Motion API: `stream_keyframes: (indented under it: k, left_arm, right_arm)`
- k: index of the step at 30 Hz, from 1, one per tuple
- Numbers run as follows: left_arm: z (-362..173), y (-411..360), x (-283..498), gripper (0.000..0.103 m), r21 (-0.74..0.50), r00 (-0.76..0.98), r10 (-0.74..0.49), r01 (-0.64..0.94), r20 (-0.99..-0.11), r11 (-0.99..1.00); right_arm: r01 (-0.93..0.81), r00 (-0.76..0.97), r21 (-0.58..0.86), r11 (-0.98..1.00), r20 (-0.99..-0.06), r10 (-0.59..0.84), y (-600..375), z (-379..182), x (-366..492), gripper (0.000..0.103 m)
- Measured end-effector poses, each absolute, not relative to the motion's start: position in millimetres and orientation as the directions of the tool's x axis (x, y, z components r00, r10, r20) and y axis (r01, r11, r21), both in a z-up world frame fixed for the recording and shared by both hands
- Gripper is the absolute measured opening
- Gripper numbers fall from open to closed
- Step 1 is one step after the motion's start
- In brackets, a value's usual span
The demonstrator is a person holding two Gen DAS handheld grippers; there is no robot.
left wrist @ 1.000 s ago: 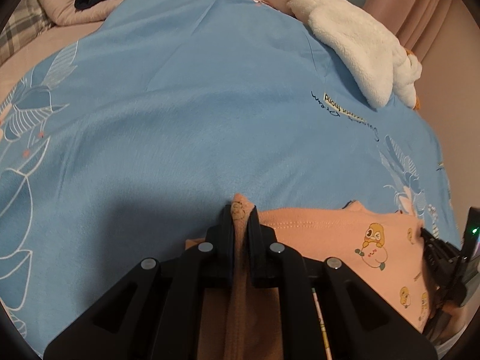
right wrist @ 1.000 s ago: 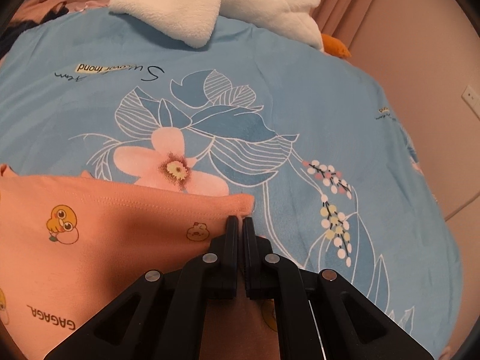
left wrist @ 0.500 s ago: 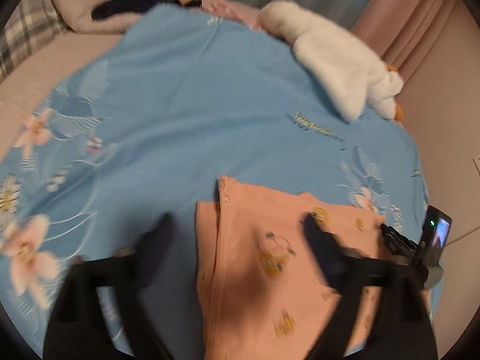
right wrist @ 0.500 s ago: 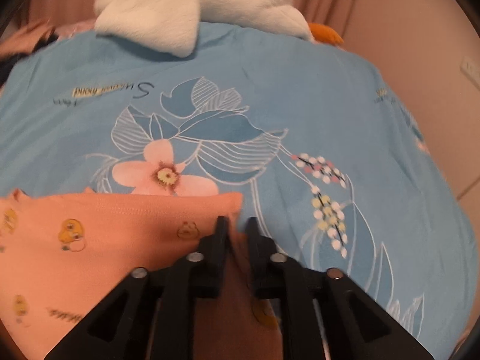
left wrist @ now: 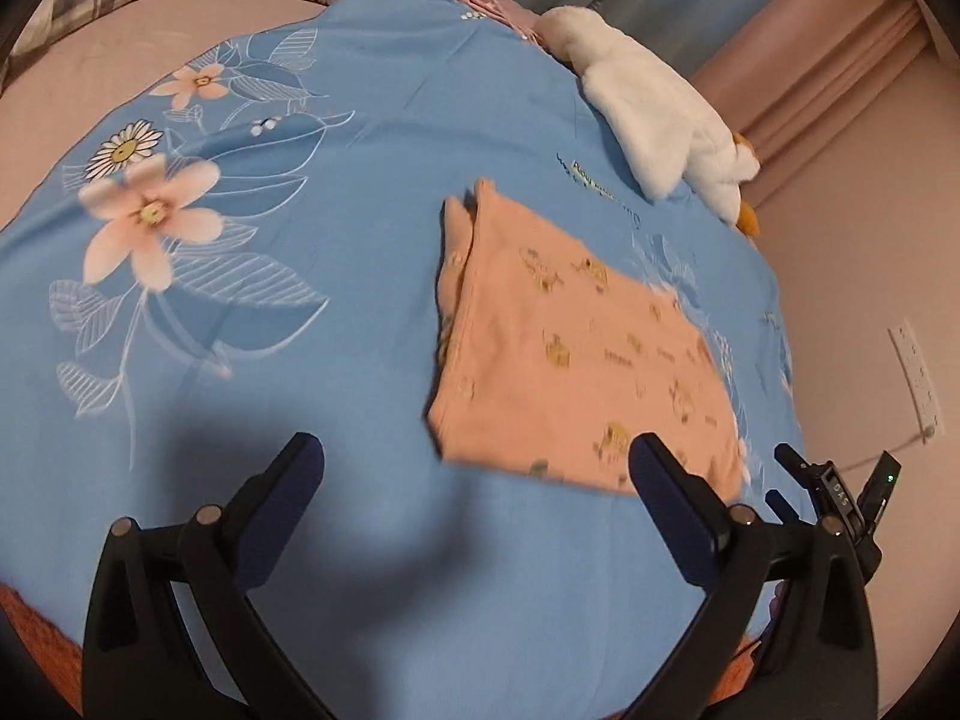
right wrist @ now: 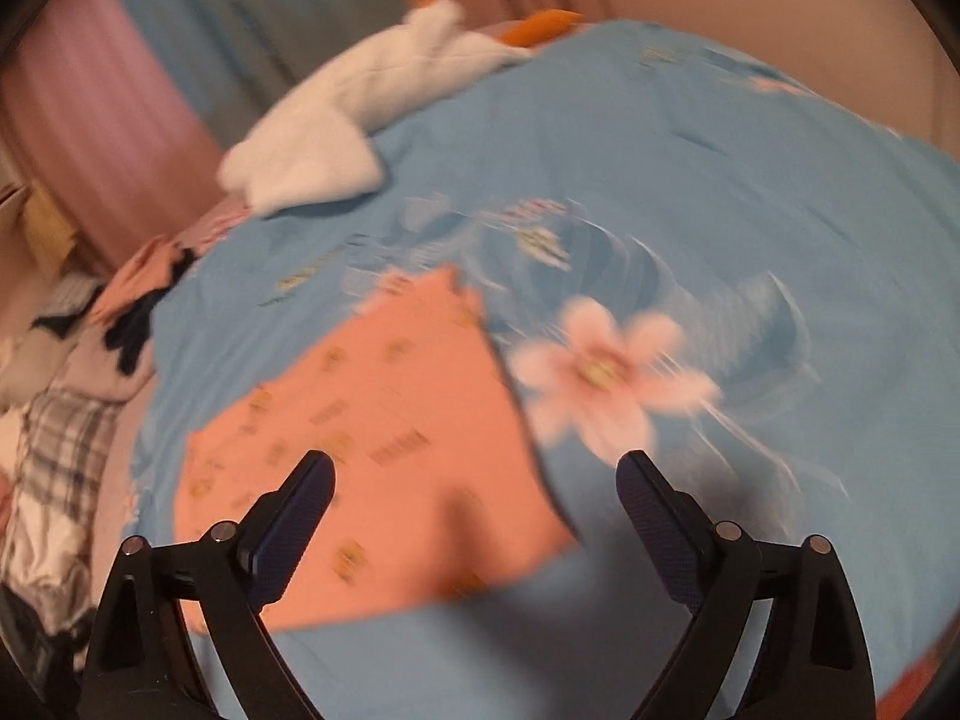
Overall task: Fold small clothes
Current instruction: 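Open both grippers and pull them back from the folded onesie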
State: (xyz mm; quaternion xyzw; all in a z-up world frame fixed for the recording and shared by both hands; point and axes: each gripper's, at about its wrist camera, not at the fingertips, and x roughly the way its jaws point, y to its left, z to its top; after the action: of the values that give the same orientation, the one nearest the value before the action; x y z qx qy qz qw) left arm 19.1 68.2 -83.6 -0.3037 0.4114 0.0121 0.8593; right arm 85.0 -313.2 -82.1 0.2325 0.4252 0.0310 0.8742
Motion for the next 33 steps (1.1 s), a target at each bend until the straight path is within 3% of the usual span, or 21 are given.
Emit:
stream_keyframes:
  k: [5,15,23,27,29,33]
  left_arm:
    - [-82,61,-6,0.102,-0.398,0.656,-0.124,-0.286,-0.745,0.872]
    - [-71,67,-67,0.102,-0.430,0.648,-0.121,-0.343,-0.752,0.835]
    - [-70,63,-68,0.102,-0.392,0.661,-0.091,-0.323,-0.745,0.862]
    - [-95,61,-50,0.102,-0.437,0.639,-0.179,-0.271,-0.748,0.858]
    - [-105,53,-28,0.101,-0.389,0.592,-0.171,-0.262,-0.787,0.883]
    - [-99,48,3,0.101,-0.334,0.641,-0.138,-0.195,-0.755,0.922]
  right_arm:
    - [0.196,0.587,0.384,0.902,-0.783,0.206,-316,-90,62,0.094]
    - [0.238,0.611,0.409,0.881,-0.768,0.191,-315,-59,-32,0.094]
    - [0.152,0.627,0.409,0.900,-0.744,0.233,-302,-61,-28,0.094]
    - [0.114,0.609,0.463,0.879,-0.732,0.307,-291,-86,-16,0.094]
    - [0.107,0.572,0.434,0.894,-0.763,0.302,-282,-101,1,0.094]
    - [0.109,0.596,0.420,0.901,-0.753,0.278,-285,-112,33,0.094]
